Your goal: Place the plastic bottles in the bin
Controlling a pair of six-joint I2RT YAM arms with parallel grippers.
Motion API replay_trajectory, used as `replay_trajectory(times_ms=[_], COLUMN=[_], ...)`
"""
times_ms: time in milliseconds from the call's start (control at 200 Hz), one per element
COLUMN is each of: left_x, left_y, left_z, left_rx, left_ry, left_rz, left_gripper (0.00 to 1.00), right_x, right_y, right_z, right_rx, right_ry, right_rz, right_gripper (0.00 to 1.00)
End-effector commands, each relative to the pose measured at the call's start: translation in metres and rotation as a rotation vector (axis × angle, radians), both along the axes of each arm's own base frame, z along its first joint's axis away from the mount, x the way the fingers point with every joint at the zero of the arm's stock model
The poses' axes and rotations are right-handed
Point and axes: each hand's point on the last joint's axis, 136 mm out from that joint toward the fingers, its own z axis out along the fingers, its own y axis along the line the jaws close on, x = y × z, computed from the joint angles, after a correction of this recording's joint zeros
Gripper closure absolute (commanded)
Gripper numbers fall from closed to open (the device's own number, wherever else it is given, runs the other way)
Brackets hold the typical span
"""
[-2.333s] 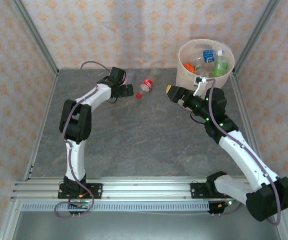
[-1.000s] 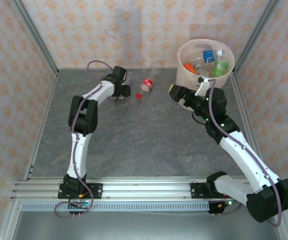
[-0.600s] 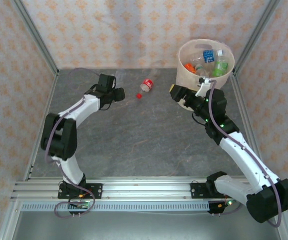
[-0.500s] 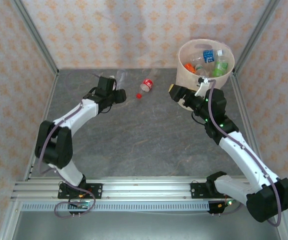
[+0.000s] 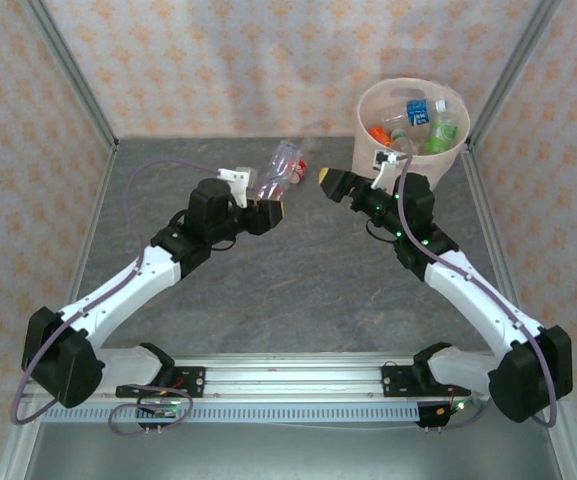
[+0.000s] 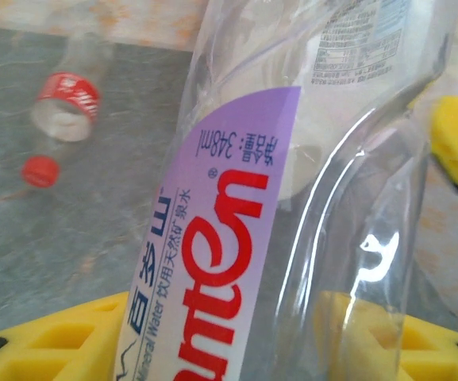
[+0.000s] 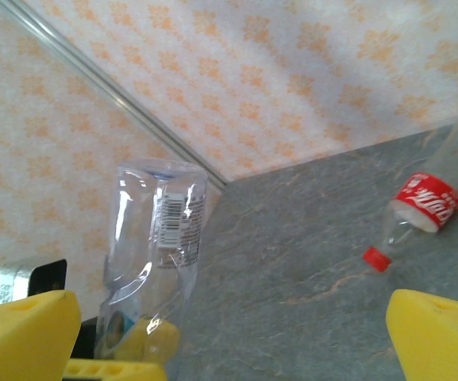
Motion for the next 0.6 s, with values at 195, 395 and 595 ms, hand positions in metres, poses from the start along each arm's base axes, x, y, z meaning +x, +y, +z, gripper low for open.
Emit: replay_trajectory(times_ms=[195, 395, 595], left_x=[-0.031, -0.032, -0.031], left_y=[-0.038, -0.047, -0.049], left_z=[0.044, 0.049, 0.047], left_rx=[-0.13, -0.151, -0.152], left_ry=[-0.159, -0.173, -0.163], left_rz=[-0.267, -0.31, -0.319], left_gripper=[1.0, 1.0, 1.0], right_x=[-0.024, -0.013, -0.017], right_y=[0.058, 0.06, 0.071], right_z=[0.05, 0.058, 0.068], right_rx=[0.117, 0.138, 0.195], right_ry=[-0.149, -0.149, -0.171], right_rz=[0.293, 0.239, 0.316], right_gripper=[0.01, 0.01, 0.01])
